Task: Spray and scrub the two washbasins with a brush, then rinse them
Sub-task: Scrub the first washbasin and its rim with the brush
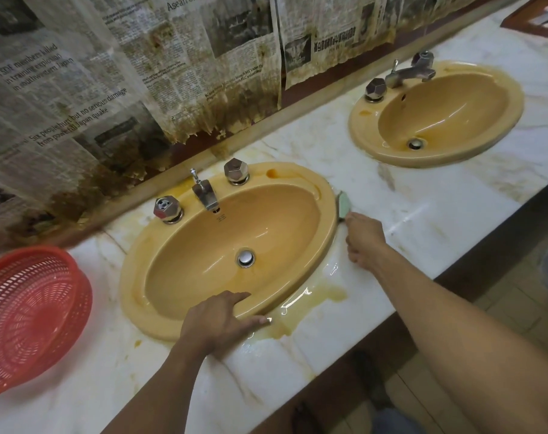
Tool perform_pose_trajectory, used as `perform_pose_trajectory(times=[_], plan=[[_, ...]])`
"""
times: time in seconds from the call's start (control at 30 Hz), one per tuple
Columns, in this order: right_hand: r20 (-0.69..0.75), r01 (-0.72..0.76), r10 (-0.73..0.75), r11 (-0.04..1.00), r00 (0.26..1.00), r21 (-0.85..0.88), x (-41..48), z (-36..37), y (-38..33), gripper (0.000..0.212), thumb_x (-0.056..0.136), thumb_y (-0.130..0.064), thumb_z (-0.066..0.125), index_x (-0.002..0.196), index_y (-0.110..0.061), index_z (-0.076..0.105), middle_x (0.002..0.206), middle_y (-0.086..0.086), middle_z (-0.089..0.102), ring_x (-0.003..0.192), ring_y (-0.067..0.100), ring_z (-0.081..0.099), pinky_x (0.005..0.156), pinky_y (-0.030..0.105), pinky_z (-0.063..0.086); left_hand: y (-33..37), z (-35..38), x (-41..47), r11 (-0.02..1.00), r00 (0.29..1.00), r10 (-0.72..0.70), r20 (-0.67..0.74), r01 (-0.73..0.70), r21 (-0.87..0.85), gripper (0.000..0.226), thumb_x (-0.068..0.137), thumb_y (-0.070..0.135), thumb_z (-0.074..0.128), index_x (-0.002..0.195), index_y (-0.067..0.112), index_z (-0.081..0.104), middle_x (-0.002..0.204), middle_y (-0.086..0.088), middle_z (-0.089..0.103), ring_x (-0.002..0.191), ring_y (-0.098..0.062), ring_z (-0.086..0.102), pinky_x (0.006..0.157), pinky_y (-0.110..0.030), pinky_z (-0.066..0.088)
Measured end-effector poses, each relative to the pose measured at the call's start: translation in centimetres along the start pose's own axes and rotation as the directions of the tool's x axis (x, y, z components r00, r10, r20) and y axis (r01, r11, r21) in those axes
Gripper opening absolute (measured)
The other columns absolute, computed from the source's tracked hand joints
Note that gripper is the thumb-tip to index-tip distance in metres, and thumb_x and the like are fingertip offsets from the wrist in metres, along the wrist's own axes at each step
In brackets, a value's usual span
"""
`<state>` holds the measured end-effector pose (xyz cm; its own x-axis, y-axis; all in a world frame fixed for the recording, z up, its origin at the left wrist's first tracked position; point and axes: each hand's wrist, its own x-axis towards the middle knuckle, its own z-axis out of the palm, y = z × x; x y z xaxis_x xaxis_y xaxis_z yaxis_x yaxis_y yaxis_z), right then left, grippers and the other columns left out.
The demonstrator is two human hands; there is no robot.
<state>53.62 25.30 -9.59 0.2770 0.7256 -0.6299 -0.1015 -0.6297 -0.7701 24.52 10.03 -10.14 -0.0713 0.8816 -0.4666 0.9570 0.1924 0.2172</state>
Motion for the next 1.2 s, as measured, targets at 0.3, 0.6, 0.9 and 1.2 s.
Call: perform_pose_trajectory(times=[0.3,0.6,0.9,1.2], plan=[[0.205,0.047,-0.017,0.988,0.979,-0.145,-5.8,-3.8,5.9,0.027,0.103,-0.034,0.051,0.125,-0.044,0.064,0.072,-0.008,0.052,0.061,0.014,0.047,0.045,0.021,0.036,0.5,-0.2,0.3,0.999,0.998,-0.053,0.030,0.053,0.009,0.109,0.055,0.111,0.028,0.146,0.053,0.045,0.142,0.028,0.051,0.134,-0.005,0.048,0.098,-0.032,0.039],[0.450,0.575,-0.359,0.499,0.818,-0.648,0.3,-5.6,-2.5,0.036,0.103,-0.039,0.049,0.137,-0.038,0.060,0.129,0.007,0.068,0.117,0.028,0.061,0.095,0.034,0.050,2.8,0.5,0.9,0.960,0.959,-0.282,-0.010,0.282,-0.003,0.100,0.062,0.102,-0.004,0.125,0.059,0.060,0.129,0.021,0.059,0.123,-0.009,0.053,0.101,-0.039,0.034],[0.804,0.807,-0.124,-0.035,0.582,-0.589,-4.3,-4.2,-1.3,0.044,0.106,-0.041,0.039,0.149,-0.045,0.038,0.110,0.011,0.067,0.103,0.033,0.062,0.078,0.039,0.047,5.3,1.6,2.8,0.836,0.824,-0.547,-0.147,0.546,-0.052,0.055,0.098,0.068,0.019,0.110,0.053,0.070,0.117,0.014,0.070,0.117,-0.017,0.059,0.103,-0.045,0.031],[0.509,0.573,-0.264,0.356,0.819,-0.738,7.0,-7.3,-6.3,0.039,0.102,-0.033,0.049,0.140,-0.033,0.059,0.126,0.008,0.069,0.115,0.033,0.059,0.091,0.038,0.051,5.4,2.2,2.9,0.804,0.775,-0.595,-0.213,0.578,-0.141,0.042,0.099,0.063,0.034,0.109,0.049,0.072,0.121,0.015,0.069,0.119,-0.015,0.058,0.105,-0.042,0.028]])
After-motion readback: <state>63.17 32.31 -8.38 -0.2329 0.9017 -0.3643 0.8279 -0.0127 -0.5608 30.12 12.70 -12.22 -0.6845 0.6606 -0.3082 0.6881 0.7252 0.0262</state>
